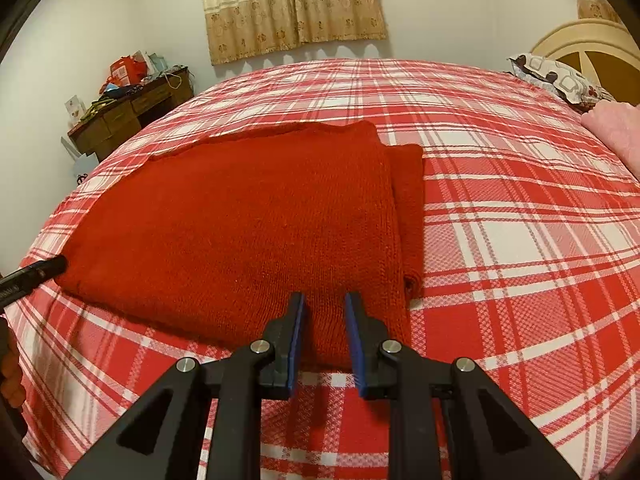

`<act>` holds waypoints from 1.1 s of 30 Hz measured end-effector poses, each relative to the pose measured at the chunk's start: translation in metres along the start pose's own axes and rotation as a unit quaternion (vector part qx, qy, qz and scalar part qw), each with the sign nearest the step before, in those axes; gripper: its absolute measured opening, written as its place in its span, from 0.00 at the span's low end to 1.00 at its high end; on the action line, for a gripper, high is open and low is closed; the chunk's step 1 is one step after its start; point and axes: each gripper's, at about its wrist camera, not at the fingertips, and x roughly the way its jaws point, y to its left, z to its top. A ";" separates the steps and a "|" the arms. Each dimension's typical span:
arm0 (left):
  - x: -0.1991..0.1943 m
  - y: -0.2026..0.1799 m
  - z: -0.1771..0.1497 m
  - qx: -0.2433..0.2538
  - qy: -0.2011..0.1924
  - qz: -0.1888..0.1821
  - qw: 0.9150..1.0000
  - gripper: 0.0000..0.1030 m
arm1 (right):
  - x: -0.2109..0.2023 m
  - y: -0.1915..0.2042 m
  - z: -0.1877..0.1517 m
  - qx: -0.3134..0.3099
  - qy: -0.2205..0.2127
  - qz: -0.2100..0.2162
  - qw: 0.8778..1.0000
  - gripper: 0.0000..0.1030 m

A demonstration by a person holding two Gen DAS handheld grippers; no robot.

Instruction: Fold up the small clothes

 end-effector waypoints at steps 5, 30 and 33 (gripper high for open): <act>-0.001 0.033 0.021 -0.049 -0.026 0.000 0.998 0.94 | -0.024 0.038 0.027 -0.031 -0.051 0.027 0.998 0.21; 0.069 0.023 0.038 -0.119 0.008 -0.084 0.989 0.32 | 0.076 0.120 0.047 -0.038 0.003 0.093 0.995 0.20; 0.065 0.022 0.040 -0.117 0.003 -0.088 0.989 0.25 | 0.076 0.121 0.047 -0.034 0.004 0.097 0.995 0.21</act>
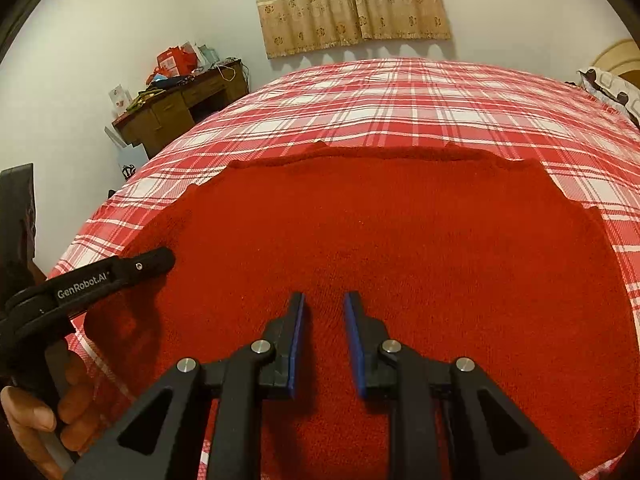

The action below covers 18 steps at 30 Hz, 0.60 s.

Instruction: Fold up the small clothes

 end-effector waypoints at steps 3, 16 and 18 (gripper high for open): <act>-0.008 -0.004 0.004 0.001 -0.011 -0.014 1.000 0.21 | 0.000 -0.002 0.001 0.005 0.000 0.005 1.000 0.21; -0.030 -0.114 -0.001 0.143 -0.032 -0.082 0.986 0.17 | -0.049 -0.081 0.021 0.138 -0.029 0.073 0.987 0.21; -0.015 -0.120 -0.005 0.150 -0.021 -0.082 0.985 0.17 | -0.049 -0.090 0.023 0.145 -0.025 0.082 0.986 0.21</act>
